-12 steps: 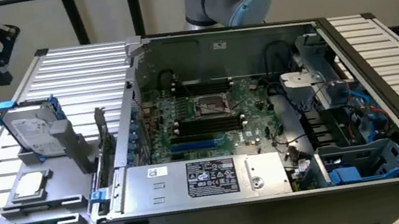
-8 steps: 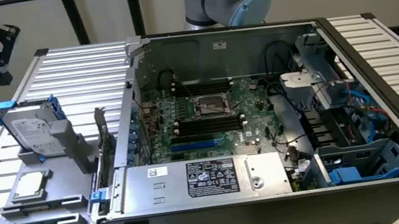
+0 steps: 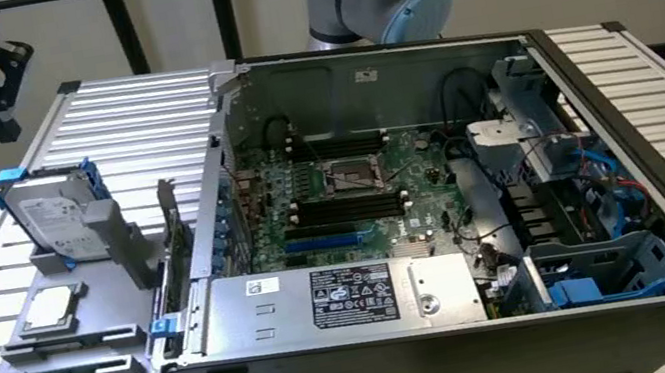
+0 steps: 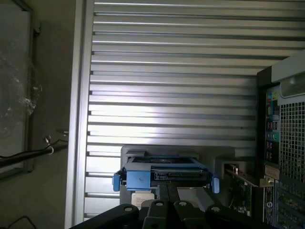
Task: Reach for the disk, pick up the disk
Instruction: 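Pick up the disk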
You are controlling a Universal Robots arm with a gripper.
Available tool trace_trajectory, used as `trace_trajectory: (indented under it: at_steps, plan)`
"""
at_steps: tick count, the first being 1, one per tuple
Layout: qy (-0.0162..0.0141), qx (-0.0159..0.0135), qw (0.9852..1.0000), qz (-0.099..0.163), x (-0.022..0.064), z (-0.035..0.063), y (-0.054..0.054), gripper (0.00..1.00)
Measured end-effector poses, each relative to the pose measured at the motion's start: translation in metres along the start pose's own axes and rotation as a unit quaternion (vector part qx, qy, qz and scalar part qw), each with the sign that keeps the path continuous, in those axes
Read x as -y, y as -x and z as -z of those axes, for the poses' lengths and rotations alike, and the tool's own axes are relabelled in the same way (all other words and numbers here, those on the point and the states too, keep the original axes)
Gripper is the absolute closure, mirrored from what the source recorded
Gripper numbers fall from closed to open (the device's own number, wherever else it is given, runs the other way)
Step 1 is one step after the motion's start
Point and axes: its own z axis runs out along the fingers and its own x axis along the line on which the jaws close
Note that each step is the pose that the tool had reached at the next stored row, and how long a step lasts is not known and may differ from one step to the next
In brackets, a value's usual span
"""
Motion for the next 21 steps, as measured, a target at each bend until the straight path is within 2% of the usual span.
trace_trajectory:
  at_steps: [4, 13, 19, 21]
  plan:
    - [0.0000, 0.0002, 1.0000, 0.000, -0.0001, -0.0004, -0.005, 0.89]
    - [-0.0018, 0.0002, 1.0000, 0.000, -0.0003, -0.0043, -0.027, 0.89]
    - [-0.0024, 0.0000, 1.0000, 0.001, -0.0004, -0.0043, -0.027, 0.89]
    - [-0.0023, -0.0004, 0.9999, 0.013, -0.0004, -0.0042, -0.027, 0.89]
